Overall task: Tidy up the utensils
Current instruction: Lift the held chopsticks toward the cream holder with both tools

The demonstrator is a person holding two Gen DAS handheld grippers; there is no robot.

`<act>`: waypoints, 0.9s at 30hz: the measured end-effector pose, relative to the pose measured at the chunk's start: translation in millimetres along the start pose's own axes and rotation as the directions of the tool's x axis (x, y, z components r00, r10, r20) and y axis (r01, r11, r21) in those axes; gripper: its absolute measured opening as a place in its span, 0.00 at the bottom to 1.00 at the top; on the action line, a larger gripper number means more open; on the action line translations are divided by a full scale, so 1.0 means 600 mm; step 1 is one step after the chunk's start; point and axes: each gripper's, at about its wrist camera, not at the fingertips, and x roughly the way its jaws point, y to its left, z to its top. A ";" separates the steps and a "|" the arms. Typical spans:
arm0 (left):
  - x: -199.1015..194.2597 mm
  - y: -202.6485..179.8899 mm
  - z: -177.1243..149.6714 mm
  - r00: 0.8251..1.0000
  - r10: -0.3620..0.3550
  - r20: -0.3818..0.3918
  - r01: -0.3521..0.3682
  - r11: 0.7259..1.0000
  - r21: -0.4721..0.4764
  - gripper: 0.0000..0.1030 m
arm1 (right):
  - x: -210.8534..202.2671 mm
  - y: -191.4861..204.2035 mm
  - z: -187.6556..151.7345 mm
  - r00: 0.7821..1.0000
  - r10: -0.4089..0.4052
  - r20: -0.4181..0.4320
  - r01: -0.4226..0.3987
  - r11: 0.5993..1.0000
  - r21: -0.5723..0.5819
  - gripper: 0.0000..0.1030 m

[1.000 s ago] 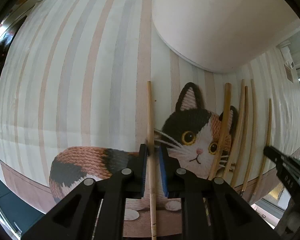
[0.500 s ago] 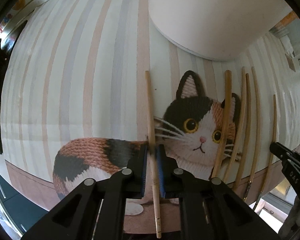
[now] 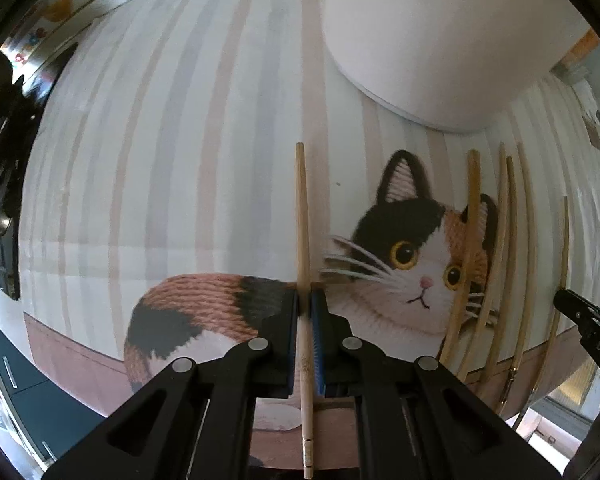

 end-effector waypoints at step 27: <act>-0.220 0.053 0.026 0.940 0.027 0.340 -0.013 0.999 -0.045 0.04 | -0.188 -0.016 -0.011 0.934 0.042 0.355 -0.062 0.997 0.044 0.07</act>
